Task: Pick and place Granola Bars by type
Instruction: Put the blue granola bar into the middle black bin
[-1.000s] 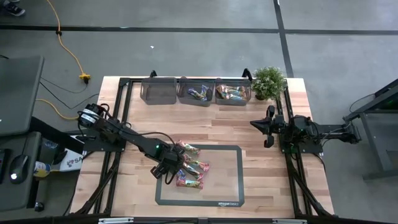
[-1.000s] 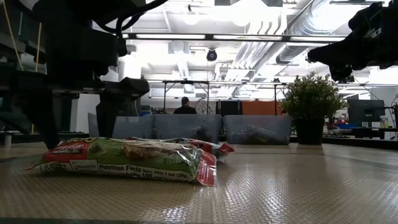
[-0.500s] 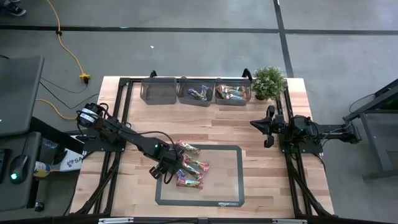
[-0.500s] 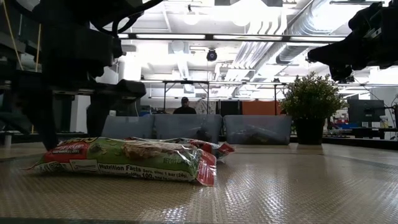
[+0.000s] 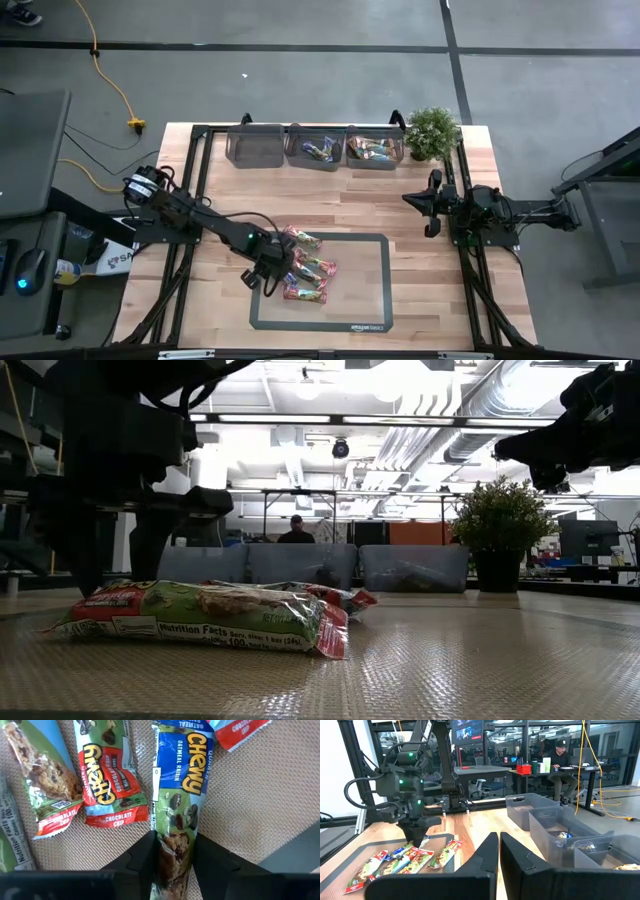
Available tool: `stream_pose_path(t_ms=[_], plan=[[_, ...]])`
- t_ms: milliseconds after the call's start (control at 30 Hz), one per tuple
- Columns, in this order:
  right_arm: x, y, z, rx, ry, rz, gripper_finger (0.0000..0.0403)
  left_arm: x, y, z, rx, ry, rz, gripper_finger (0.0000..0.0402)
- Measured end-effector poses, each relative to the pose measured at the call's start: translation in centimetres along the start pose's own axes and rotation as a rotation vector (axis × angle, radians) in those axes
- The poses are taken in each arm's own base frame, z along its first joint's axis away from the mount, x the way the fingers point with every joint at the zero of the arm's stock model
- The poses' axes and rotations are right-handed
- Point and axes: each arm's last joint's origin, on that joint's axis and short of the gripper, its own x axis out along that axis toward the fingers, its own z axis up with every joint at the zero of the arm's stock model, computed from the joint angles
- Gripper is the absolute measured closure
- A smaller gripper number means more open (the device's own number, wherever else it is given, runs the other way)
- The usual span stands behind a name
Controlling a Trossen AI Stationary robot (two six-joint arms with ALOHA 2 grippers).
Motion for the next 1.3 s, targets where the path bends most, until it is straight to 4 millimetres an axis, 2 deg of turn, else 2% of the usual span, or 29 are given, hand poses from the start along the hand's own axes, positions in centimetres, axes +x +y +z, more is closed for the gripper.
stream_pose_path(t_ms=[500, 933, 1133, 1300], plan=[[0.0, 0.0, 0.0, 0.0, 0.0, 0.0, 0.0402, -0.8, 0.2, 0.2, -0.091, -0.007, 0.065, 0.0323], [0.0, 0.0, 0.0, 0.0, 0.0, 0.0, 0.0402, -4.0, 1.2, 2.6, -0.127, 0.002, 0.047, 0.0324], [0.0, 0.0, 0.0, 0.0, 0.0, 0.0, 0.0402, -5.8, 1.6, 4.2, -0.126, -0.083, 0.003, 0.0324], [0.0, 0.0, 0.0, 0.0, 0.001, 0.0, 0.0402, -7.9, 2.8, 5.8, -0.14, -0.203, 0.044, 0.0324]])
